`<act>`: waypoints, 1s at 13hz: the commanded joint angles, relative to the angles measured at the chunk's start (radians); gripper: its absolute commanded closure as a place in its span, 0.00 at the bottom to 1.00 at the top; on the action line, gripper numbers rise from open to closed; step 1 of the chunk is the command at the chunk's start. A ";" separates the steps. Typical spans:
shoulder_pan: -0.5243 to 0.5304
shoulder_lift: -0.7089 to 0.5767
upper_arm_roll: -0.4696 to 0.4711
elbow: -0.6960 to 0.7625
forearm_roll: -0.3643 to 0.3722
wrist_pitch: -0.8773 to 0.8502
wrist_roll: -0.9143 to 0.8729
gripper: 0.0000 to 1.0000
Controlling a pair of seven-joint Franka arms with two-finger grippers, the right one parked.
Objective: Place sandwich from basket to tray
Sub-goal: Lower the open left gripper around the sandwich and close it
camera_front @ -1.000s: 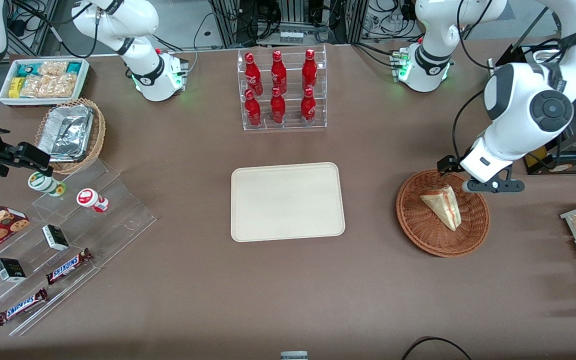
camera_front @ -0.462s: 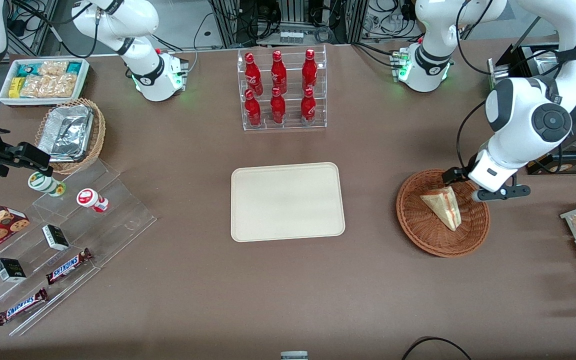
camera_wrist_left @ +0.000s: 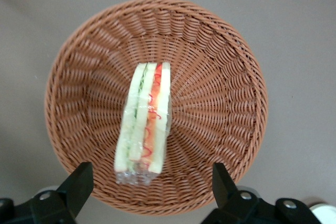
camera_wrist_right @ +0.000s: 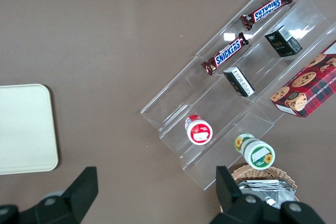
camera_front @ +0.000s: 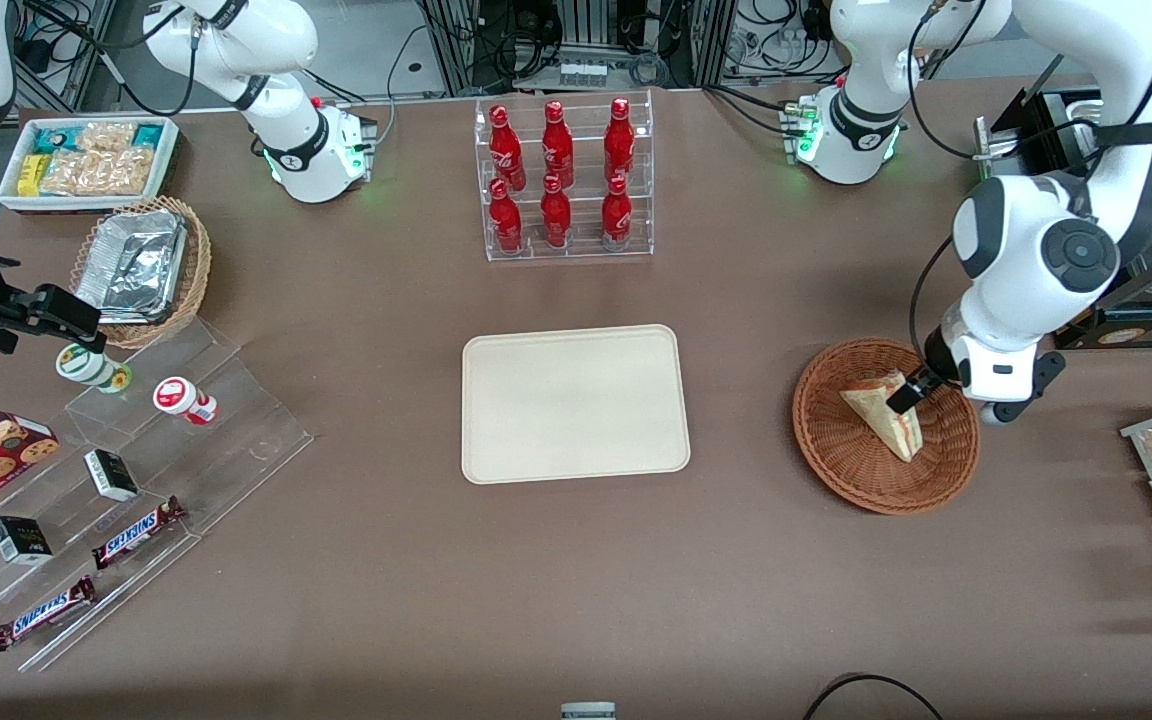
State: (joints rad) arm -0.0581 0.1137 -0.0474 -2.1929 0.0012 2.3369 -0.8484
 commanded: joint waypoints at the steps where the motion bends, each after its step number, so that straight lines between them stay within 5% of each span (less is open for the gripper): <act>1: -0.014 0.011 0.006 -0.002 0.011 0.013 -0.049 0.00; 13: -0.005 0.127 0.009 -0.001 0.059 0.038 -0.044 0.00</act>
State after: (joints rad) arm -0.0622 0.2190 -0.0414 -2.1943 0.0330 2.3429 -0.8699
